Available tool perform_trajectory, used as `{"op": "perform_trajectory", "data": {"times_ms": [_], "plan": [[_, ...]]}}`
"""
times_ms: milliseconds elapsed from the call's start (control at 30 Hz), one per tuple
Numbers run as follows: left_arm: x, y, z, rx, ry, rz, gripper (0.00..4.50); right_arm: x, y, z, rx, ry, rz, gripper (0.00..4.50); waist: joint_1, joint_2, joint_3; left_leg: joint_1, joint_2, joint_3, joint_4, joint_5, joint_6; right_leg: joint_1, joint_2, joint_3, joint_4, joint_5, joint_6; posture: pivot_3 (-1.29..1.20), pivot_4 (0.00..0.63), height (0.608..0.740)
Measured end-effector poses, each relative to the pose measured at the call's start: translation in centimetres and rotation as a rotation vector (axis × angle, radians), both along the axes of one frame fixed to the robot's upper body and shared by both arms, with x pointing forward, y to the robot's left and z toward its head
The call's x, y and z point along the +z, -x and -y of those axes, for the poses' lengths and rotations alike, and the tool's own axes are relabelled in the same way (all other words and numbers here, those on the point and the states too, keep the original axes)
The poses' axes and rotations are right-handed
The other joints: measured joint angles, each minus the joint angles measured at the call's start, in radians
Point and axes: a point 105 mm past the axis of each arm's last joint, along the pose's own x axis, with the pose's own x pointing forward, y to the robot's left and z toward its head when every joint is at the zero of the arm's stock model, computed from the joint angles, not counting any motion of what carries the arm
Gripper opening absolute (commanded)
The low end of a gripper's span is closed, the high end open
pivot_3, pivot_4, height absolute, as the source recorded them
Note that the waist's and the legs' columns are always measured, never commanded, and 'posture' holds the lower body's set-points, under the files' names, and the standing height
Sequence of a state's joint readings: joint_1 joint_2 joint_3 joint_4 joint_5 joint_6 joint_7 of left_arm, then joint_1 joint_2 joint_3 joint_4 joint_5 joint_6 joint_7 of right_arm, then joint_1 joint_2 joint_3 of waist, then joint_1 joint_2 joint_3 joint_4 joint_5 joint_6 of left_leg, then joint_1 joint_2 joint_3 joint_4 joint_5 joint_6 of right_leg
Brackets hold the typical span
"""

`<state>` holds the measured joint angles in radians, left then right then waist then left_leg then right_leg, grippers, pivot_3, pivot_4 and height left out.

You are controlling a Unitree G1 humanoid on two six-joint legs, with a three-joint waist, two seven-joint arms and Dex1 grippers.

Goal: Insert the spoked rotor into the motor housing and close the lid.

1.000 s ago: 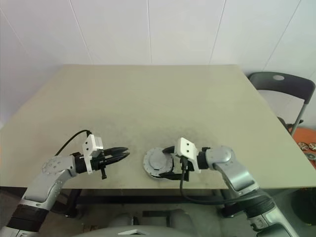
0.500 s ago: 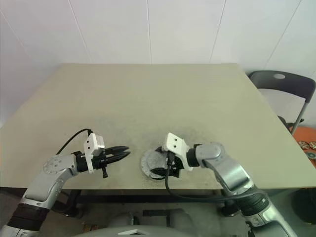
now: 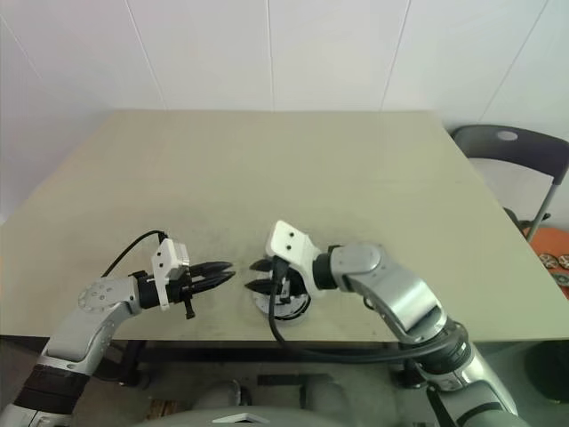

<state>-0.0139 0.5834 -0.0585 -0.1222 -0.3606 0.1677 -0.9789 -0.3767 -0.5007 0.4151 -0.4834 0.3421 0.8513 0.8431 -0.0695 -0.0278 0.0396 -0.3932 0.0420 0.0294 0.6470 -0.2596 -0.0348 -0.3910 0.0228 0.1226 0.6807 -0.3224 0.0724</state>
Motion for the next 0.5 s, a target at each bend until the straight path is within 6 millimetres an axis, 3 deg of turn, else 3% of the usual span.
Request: {"op": "perform_trajectory", "data": {"times_ms": [67,300,500], "plan": [[0.0,0.0,0.0,0.001,-0.001,0.000,0.92,-0.7,0.0,0.3,0.001,0.004,-0.013,2.17,0.000,0.000,0.000,0.000,0.000,0.000,0.000,0.000,0.000,0.000,0.000,0.000,0.000,0.000,0.000,0.00,0.000,0.740],[0.0,0.0,0.1,0.001,0.006,0.000,0.92,-0.7,-0.9,1.7,0.003,0.000,0.022,4.47,-0.001,0.000,0.000,0.001,0.000,0.000,0.001,0.000,0.000,0.001,0.001,-0.002,0.000,0.000,0.000,0.00,0.000,0.740],[0.0,0.0,0.2,0.001,0.005,0.000,0.92,-0.8,-1.6,2.7,-0.022,0.021,0.039,4.49,-0.001,0.000,0.000,0.001,0.000,-0.001,0.000,0.000,0.000,0.001,0.001,-0.002,0.000,0.000,0.000,0.00,0.000,0.740]]}}
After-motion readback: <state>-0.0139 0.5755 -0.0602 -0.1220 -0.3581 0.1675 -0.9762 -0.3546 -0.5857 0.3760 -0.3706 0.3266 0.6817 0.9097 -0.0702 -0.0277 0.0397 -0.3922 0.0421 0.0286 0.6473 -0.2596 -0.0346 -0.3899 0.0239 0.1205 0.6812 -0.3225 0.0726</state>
